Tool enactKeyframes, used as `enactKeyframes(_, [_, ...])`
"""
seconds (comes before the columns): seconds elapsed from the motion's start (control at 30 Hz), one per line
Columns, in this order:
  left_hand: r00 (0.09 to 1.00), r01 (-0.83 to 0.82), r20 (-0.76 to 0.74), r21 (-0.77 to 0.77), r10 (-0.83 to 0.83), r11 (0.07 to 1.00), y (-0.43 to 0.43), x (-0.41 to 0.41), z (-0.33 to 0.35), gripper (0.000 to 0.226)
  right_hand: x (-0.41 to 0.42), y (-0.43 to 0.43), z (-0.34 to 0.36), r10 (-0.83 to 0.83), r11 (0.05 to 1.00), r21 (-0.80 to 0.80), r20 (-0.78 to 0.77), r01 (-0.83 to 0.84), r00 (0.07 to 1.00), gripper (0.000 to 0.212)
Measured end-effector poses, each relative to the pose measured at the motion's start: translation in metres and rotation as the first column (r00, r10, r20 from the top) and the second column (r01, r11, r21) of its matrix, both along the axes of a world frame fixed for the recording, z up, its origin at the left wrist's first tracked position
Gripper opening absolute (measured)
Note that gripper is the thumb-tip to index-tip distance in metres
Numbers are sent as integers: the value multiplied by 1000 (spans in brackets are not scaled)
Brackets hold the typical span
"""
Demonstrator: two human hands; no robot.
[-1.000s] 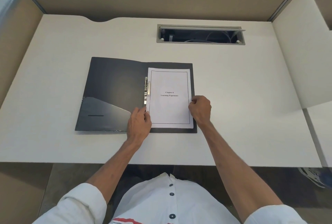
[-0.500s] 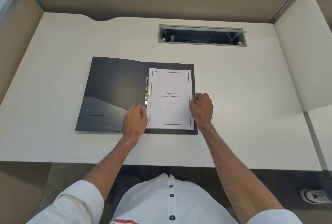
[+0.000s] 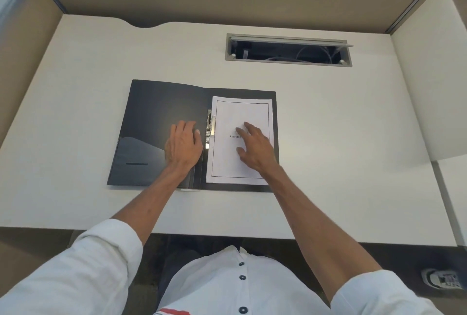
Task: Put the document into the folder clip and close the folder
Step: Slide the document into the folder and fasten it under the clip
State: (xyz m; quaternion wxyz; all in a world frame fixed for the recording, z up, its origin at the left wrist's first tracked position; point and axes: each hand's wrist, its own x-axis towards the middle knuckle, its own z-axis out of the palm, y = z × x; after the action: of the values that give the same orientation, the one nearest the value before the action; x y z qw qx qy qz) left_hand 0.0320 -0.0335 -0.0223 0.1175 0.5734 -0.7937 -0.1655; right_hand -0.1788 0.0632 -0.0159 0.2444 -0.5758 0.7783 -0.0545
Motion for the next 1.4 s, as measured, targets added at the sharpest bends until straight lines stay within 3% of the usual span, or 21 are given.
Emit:
enactKeyframes(0.53, [899,382,169,143,-403,913,-60,-26,4,62,4,0,-5,-22,1000,-4,-15,22,1000,63])
enactKeyframes(0.7, [926,340,123,140,-357,930,-65,-31,3,53,4,1,-6,-20,1000,-2,-16,20,1000,64])
enactKeyframes(0.9, [961,276,-61,200,-269,940,-71,-37,11,18,5,2,-6,-26,1000,3,-8,26,1000,64])
enactKeyframes(1.0, [960,272,-107,161,-257,949,-64,-34,15,11,4,3,-5,-28,1000,7,-3,28,1000,64])
enactKeyframes(1.17, [960,250,-158,115,-230,961,-37,-18,13,12,6,4,-5,-39,999,6,7,39,999,64])
enactKeyframes(1.3, [948,271,-213,156,-236,950,-11,-2,4,29,7,5,-5,-44,999,3,8,44,999,63])
enactKeyframes(1.4, [946,242,-261,178,-192,954,-1,5,-1,30,8,5,-4,-41,999,13,7,41,999,63])
